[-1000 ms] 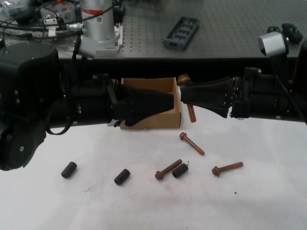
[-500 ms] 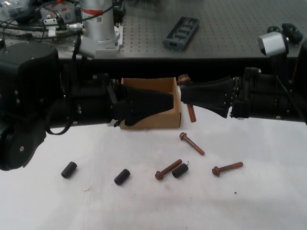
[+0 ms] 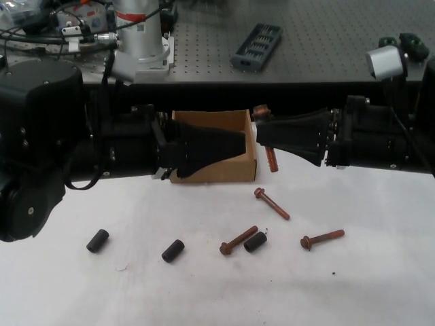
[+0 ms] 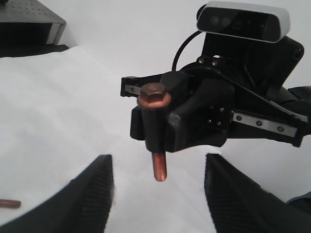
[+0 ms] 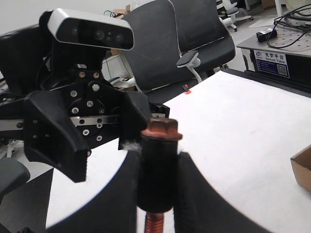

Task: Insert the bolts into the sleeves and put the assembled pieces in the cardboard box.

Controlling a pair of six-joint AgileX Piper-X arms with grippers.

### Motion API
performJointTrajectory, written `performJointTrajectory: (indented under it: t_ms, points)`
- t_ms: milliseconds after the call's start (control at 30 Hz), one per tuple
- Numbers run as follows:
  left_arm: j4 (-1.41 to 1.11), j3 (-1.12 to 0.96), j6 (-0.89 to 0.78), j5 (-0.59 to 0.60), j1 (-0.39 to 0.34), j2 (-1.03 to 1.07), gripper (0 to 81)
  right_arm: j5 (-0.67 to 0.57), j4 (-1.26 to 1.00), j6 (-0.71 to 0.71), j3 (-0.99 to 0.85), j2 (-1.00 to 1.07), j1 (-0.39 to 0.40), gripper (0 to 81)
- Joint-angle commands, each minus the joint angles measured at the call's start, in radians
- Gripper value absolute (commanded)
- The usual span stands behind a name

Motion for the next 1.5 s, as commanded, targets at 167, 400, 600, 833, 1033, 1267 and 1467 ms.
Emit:
performJointTrajectory:
  t_ms: [167, 400, 600, 833, 1033, 1267, 1467]
  points:
    - [0.089, -0.004, -0.051, 0.033, 0.013, -0.024, 41.1, 0.073, -0.004, 0.045, -0.02, 0.013, -0.001, 4.0]
    - [0.245, 0.033, 0.073, 0.0, 0.087, -0.164, 35.9, 0.086, -0.004, 0.04, -0.191, 0.216, -0.005, 4.0]
    - [0.445, 0.13, 0.255, -0.21, 0.166, -0.292, 34.8, 0.129, 0.15, 0.042, -0.531, 0.495, -0.021, 4.0]
    - [0.603, 0.152, 0.209, -0.293, 0.177, -0.35, 34.8, 0.256, 0.447, 0.038, -0.923, 0.747, -0.028, 4.0]
    - [0.609, 0.152, 0.13, -0.302, 0.177, -0.37, 34.8, 0.405, 0.627, 0.038, -1.059, 0.817, -0.025, 4.0]
    - [0.609, 0.152, 0.096, -0.302, 0.177, -0.381, 34.8, 0.387, 0.73, 0.052, -1.062, 0.817, -0.025, 3.1]
    - [0.601, 0.147, 0.096, -0.28, 0.177, -0.383, 34.8, 0.3, 0.731, 0.093, -1.062, 0.817, -0.017, 11.8]
